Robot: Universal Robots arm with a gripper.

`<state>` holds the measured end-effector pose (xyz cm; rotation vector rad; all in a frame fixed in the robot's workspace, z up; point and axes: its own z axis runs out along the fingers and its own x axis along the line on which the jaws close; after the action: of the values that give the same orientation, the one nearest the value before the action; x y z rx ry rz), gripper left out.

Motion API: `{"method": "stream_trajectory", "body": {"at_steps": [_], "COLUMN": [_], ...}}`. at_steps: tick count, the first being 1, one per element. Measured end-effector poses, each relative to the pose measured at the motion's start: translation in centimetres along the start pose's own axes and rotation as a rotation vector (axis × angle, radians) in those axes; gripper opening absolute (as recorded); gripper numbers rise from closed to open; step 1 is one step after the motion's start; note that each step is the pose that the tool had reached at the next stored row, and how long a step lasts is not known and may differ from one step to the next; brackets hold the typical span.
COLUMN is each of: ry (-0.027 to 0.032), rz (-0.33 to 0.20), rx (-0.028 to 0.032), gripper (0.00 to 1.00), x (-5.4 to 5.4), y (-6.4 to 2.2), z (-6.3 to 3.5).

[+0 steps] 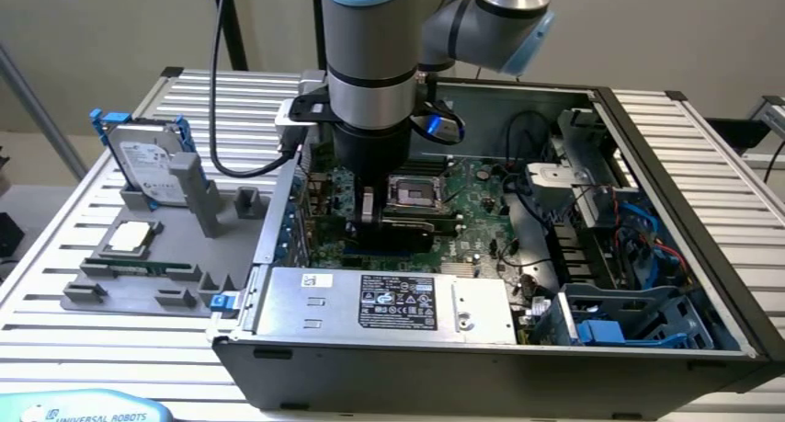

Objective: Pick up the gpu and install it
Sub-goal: 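Insert the gpu into the slot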

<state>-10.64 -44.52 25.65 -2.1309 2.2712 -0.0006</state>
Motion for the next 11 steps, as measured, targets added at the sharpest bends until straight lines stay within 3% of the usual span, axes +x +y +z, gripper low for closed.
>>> {"method": "stream_trajectory", "body": {"at_steps": [11], "ry": [-0.002], "rz": [0.0], "rx": [0.0002], "gripper": [0.27], "x": [-0.02], "y": [-0.02], "z": [-0.05]}}
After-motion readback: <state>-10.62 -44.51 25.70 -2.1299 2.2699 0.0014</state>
